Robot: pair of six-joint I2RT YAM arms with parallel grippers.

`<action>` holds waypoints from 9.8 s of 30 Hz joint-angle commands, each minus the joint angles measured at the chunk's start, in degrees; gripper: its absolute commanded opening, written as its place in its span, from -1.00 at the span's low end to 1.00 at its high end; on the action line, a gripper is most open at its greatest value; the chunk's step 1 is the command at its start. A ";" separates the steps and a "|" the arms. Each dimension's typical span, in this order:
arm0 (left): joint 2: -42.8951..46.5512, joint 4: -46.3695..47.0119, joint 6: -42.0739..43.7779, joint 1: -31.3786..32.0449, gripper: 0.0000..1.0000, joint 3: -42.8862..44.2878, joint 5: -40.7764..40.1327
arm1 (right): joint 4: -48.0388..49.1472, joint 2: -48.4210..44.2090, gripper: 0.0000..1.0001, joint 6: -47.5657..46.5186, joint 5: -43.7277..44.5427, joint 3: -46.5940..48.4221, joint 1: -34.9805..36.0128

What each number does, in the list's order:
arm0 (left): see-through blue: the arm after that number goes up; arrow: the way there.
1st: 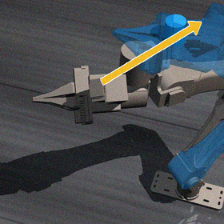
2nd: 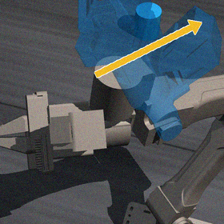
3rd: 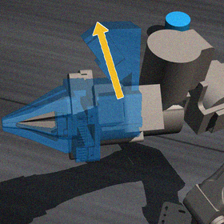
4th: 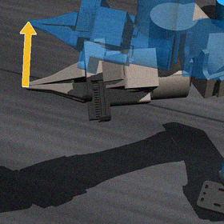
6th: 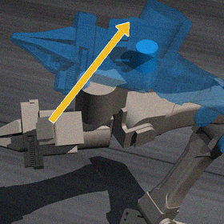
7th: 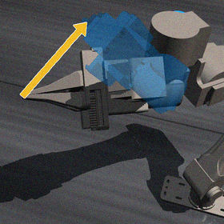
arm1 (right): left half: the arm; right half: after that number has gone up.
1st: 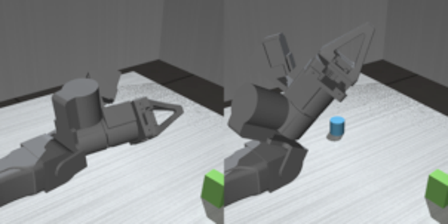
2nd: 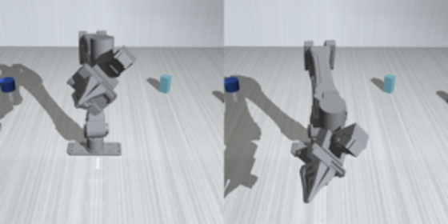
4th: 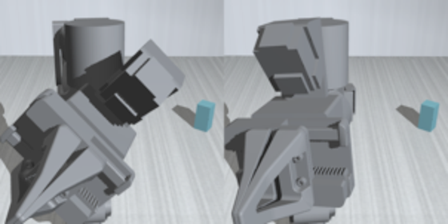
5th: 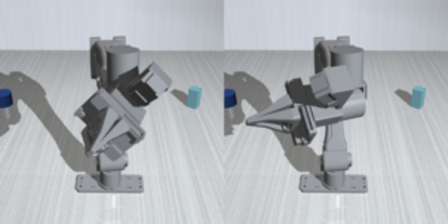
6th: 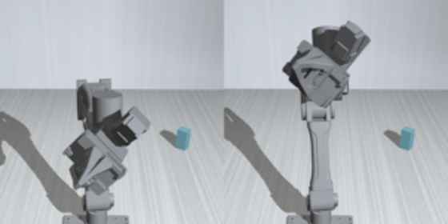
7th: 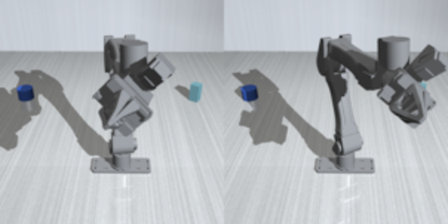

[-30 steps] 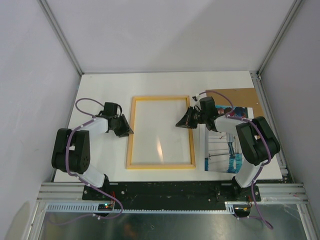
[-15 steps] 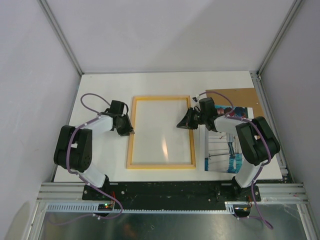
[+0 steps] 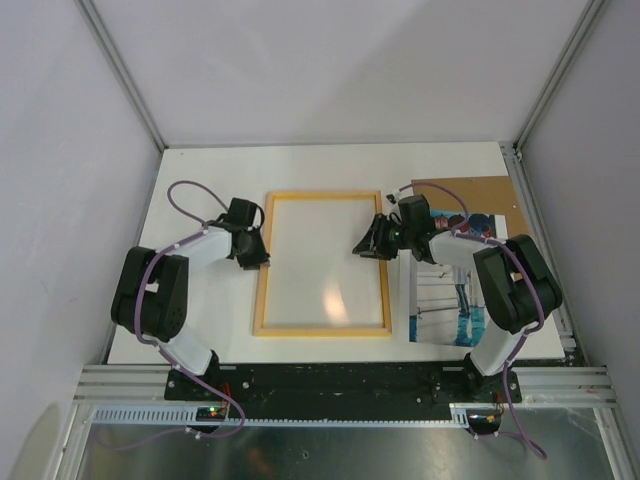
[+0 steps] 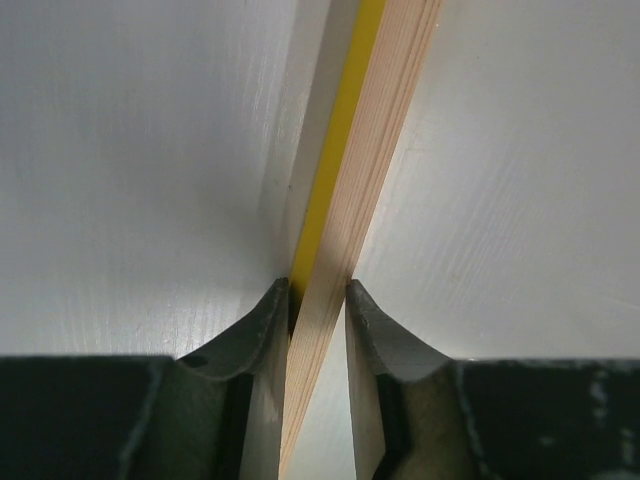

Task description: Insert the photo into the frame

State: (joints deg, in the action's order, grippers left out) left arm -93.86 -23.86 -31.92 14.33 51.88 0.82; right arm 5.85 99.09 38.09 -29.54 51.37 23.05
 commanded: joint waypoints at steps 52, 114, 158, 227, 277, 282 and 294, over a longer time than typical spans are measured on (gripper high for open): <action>-1.10 -3.53 0.19 0.37 -0.33 2.70 -4.87 | -21.78 -11.41 0.08 -8.55 24.49 0.22 0.97; 8.14 -4.09 2.77 0.26 -0.06 8.83 0.59 | -22.85 -8.74 -0.58 1.14 37.40 -3.52 15.39; 6.17 -1.16 -0.78 12.61 0.05 13.86 8.54 | -29.70 -20.20 0.50 0.33 41.71 5.11 7.26; -36.81 10.72 0.74 27.08 0.52 39.73 19.25 | -5.50 -32.53 0.99 -2.31 1.81 -32.65 -50.89; -30.38 6.84 2.55 24.18 0.51 38.72 16.71 | -17.88 -43.25 -0.74 -1.18 1.84 -23.05 -44.05; -25.20 5.15 4.26 24.62 0.53 38.51 15.77 | -23.10 -42.94 -0.99 -2.90 9.89 -16.18 -36.91; -4.06 -1.08 4.32 26.02 0.57 37.11 11.84 | -38.37 -33.22 -1.00 -3.75 34.01 12.21 -8.25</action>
State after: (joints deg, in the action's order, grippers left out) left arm -106.76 -22.83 -28.36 40.07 88.38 14.83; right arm -27.24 62.59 35.35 -5.69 55.70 8.69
